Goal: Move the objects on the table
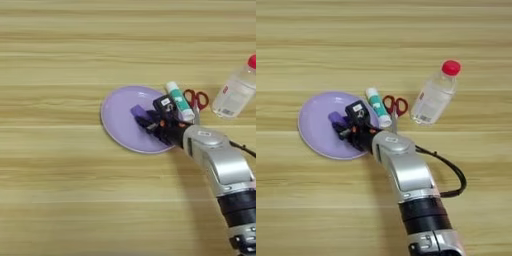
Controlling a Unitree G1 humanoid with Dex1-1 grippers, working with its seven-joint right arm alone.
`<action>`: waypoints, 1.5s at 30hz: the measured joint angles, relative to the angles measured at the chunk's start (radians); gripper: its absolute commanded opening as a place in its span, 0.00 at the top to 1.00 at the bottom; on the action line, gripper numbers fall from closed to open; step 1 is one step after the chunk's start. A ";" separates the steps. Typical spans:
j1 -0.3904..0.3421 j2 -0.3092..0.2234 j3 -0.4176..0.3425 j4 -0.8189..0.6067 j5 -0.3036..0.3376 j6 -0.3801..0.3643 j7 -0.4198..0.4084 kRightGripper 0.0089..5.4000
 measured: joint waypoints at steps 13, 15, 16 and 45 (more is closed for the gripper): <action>-0.014 -0.036 -0.146 -0.165 0.045 0.052 -0.036 0.74; -0.016 -0.042 -0.163 -0.182 0.051 0.053 -0.040 0.74; -0.019 -0.043 -0.175 -0.194 0.058 0.053 -0.045 0.74; -0.064 -0.178 -0.555 -0.265 0.173 0.058 -0.101 0.74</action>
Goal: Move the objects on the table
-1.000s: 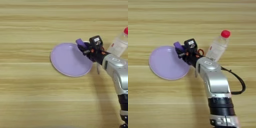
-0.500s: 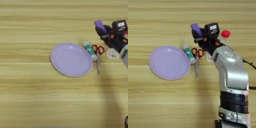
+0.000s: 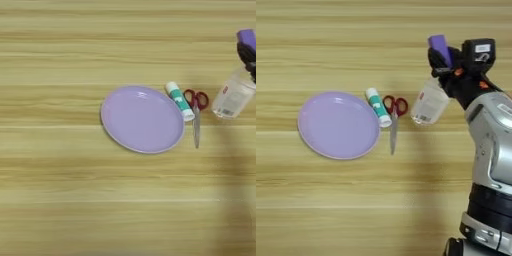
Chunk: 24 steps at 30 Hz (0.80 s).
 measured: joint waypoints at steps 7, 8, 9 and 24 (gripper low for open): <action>0.040 -0.030 -0.078 0.045 0.003 -0.010 -0.004 0.74; 0.047 -0.032 -0.089 0.052 0.004 -0.012 -0.005 0.74; 0.053 -0.033 -0.098 0.059 0.003 -0.018 -0.007 0.74; 0.096 -0.036 -0.117 0.277 0.001 -0.125 -0.018 0.74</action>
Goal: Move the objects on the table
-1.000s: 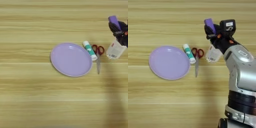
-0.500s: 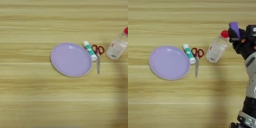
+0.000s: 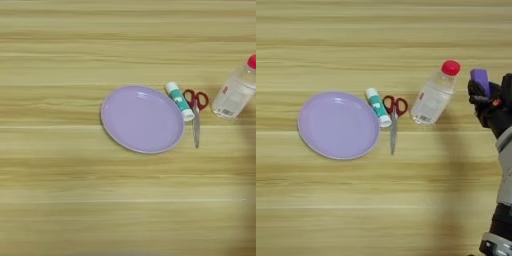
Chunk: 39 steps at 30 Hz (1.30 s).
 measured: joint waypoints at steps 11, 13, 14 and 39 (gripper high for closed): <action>0.003 0.012 0.068 0.185 -0.019 -0.084 -0.003 0.74; 0.003 0.012 0.087 0.237 -0.030 -0.101 -0.005 0.74; 0.003 0.012 0.092 0.249 -0.032 -0.103 -0.005 0.74; -0.076 -0.024 0.184 0.616 -0.114 -0.282 -0.044 0.74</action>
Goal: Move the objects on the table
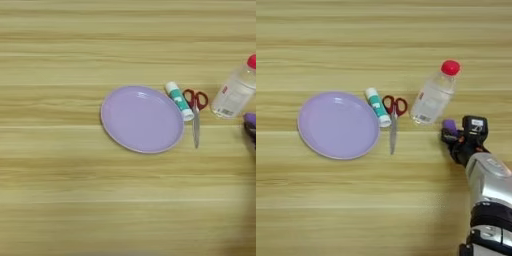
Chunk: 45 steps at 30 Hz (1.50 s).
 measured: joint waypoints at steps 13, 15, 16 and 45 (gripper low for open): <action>-0.010 -0.005 0.011 0.035 -0.001 -0.034 -0.001 0.74; -0.010 -0.005 0.013 0.034 -0.001 -0.034 -0.001 0.74; -0.010 -0.005 0.014 0.033 -0.001 -0.034 -0.001 0.74; 0.059 0.007 0.026 -0.183 0.016 0.032 -0.019 0.17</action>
